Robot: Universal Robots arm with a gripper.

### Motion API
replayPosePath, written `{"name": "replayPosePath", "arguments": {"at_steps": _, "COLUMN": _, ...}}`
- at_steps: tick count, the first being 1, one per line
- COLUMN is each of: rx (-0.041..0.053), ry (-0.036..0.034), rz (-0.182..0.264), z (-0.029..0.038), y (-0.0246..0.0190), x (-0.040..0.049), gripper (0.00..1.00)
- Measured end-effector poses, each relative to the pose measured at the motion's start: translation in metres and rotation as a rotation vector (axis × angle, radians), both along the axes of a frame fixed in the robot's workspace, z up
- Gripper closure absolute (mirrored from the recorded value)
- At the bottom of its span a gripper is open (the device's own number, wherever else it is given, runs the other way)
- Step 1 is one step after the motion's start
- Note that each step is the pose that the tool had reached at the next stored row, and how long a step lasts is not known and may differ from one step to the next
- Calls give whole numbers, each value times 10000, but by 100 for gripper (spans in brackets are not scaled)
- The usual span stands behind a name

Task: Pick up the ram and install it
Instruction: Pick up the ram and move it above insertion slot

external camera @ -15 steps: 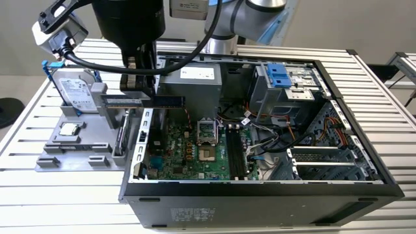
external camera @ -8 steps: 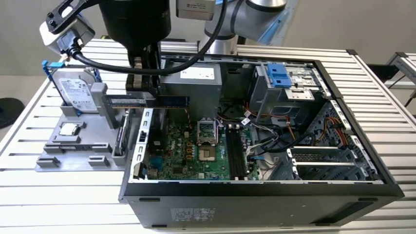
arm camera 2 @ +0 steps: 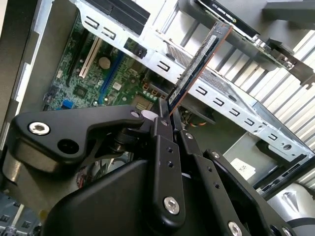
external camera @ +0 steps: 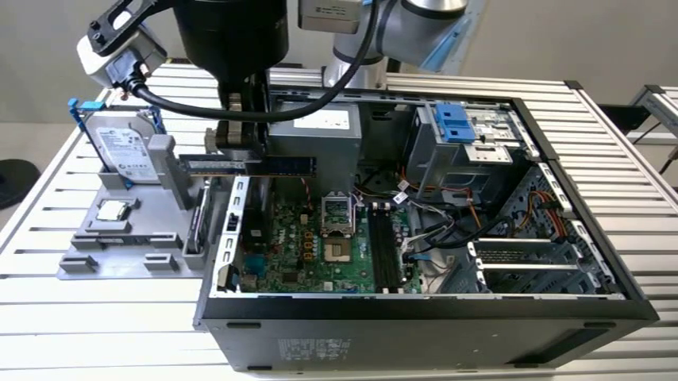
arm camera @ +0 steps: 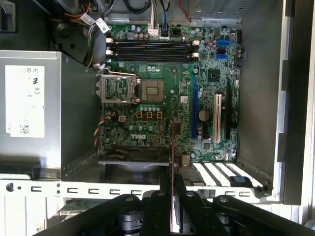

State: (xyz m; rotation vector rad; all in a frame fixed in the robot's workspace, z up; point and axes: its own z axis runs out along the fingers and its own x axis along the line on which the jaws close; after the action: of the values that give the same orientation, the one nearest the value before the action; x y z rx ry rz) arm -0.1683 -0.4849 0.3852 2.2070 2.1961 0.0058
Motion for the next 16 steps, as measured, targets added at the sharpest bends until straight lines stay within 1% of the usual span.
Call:
{"name": "replayPosePath", "arguments": {"at_steps": 9, "rx": -1, "ry": 0, "rz": 0, "z": 0, "y": 0, "x": 79, "gripper": 100}}
{"name": "replayPosePath", "arguments": {"at_steps": 16, "rx": 0, "ry": 0, "rz": 0, "z": 0, "y": 0, "x": 114, "gripper": 100}}
